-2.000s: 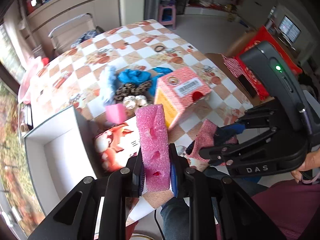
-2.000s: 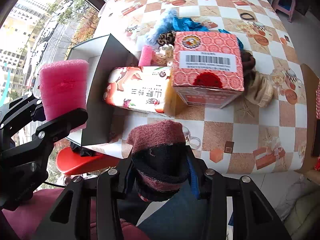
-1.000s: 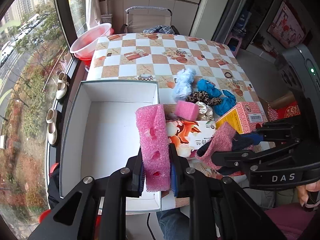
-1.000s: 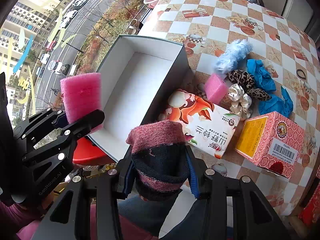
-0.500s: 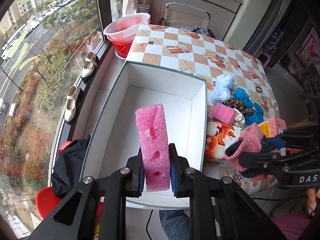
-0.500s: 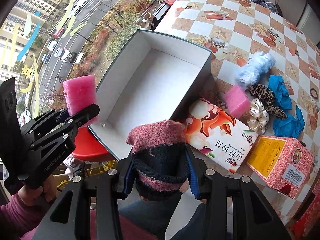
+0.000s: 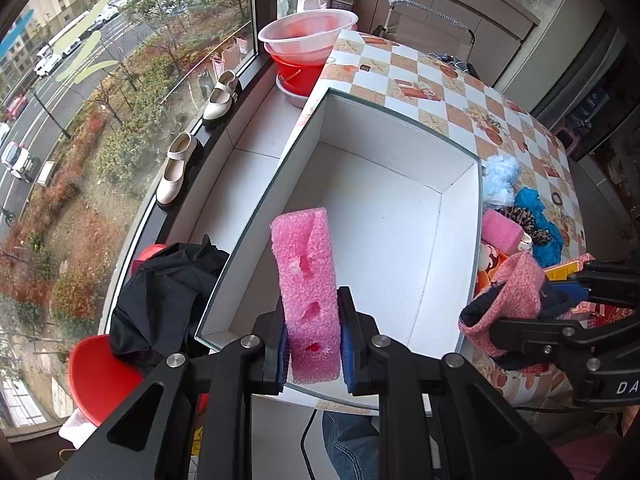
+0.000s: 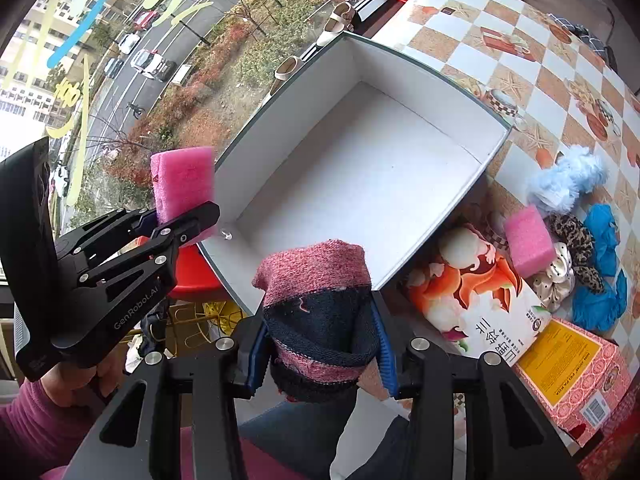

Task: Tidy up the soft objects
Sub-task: 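Hold the sponge and sock with both tools above the white box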

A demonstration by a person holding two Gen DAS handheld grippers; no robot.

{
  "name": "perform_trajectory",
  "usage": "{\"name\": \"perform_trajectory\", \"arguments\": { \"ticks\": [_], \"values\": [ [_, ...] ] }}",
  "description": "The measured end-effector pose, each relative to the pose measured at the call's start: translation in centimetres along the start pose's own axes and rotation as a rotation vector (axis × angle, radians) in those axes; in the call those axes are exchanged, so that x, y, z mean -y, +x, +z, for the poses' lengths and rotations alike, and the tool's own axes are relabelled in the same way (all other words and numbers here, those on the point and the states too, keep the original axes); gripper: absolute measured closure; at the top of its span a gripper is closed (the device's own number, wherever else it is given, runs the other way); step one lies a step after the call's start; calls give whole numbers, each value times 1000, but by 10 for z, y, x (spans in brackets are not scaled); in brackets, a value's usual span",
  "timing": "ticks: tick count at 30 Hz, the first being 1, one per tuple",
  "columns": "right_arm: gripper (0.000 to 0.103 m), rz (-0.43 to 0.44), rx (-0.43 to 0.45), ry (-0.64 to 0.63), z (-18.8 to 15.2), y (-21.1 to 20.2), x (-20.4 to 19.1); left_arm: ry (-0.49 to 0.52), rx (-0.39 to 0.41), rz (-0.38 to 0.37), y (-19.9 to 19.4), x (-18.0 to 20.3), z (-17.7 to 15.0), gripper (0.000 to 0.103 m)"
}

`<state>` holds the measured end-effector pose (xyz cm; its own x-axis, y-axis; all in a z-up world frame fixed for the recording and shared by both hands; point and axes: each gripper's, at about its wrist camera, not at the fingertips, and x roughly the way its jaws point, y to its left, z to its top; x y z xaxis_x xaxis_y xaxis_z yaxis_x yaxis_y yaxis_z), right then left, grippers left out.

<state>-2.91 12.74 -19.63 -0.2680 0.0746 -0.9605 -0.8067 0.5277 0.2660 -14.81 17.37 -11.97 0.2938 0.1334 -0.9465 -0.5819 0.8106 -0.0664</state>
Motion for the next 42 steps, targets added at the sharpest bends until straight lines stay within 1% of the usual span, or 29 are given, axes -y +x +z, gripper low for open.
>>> {"name": "perform_trajectory", "arguments": {
  "ticks": [7,14,23,42],
  "values": [
    [57,-6,-27,-41,14,16,-13,3,-17,24,17,-5,4,81],
    [57,-10,-54,-33,18,28,-10,7,-35,29,24,-8,5,81],
    [57,-10,-55,-30,19,27,-17,11,-52,27,29,-7,6,81],
    [57,-8,-73,-48,20,33,-24,16,-57,21,33,-4,6,81]
  ]
}}
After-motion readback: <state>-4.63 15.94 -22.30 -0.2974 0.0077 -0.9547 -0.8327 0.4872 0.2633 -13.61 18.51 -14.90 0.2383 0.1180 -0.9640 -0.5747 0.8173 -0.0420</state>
